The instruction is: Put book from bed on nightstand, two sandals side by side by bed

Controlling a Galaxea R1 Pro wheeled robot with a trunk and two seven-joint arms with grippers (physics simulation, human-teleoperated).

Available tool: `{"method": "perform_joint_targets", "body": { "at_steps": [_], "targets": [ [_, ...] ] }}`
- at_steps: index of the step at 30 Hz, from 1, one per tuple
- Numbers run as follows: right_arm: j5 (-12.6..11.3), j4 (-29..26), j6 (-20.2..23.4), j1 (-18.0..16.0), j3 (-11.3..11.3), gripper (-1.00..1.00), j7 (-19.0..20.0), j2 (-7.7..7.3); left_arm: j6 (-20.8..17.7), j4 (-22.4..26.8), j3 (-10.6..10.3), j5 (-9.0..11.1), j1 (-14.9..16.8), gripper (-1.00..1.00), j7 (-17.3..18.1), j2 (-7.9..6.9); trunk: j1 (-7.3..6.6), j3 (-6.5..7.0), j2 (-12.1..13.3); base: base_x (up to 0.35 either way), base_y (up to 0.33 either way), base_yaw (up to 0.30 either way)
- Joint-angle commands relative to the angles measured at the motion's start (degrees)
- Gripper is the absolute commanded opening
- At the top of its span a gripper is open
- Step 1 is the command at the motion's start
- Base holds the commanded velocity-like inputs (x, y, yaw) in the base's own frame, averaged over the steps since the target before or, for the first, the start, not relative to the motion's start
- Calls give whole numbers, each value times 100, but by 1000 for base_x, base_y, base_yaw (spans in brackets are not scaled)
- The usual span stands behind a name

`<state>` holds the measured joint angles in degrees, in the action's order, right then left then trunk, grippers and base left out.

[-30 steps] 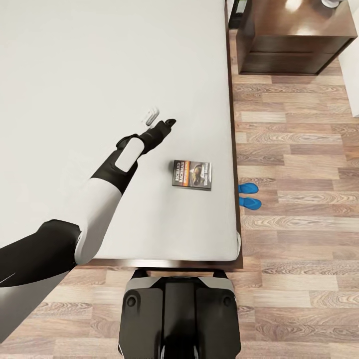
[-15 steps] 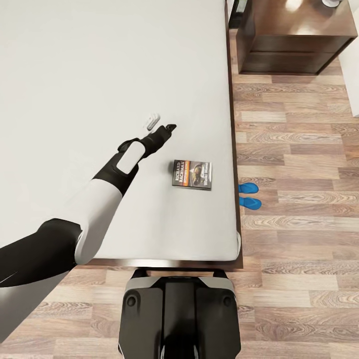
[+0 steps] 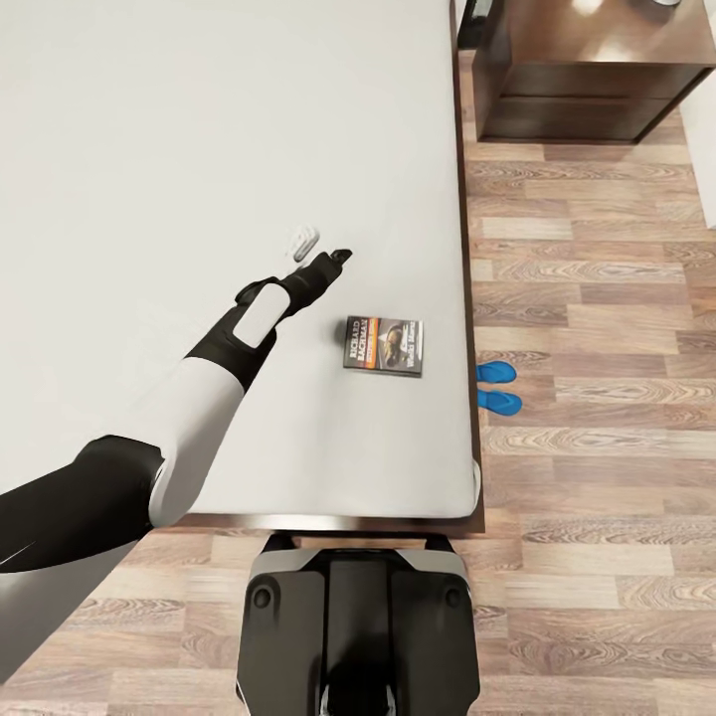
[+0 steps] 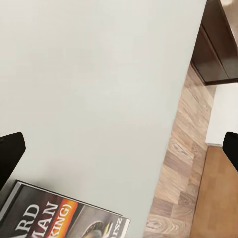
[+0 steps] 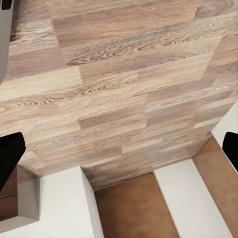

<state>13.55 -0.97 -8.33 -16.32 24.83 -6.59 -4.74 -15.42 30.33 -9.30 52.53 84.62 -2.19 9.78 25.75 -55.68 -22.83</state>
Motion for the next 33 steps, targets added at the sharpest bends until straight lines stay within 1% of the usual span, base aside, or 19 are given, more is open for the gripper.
{"method": "perform_joint_targets", "body": {
  "at_steps": [1,14,23,33],
  "targets": [
    [60,9,-21,-3,48,100,-18,-1,-10,4,-16,47,2,100,-22,-3,3,-14,-9,0,0,0],
    [60,9,-22,-3,48,100,-18,-1,40,-4,-19,47,2,100,-19,-3,3,-128,-9,0,0,0],
    [60,9,-24,-3,48,100,-18,-1,108,-180,-19,41,2,100,-5,-3,3,-207,-9,0,0,0],
    [60,9,-24,-3,48,100,-18,-1,167,-242,-23,44,0,100,114,-2,3,-246,-9,0,0,0]
  ]
}}
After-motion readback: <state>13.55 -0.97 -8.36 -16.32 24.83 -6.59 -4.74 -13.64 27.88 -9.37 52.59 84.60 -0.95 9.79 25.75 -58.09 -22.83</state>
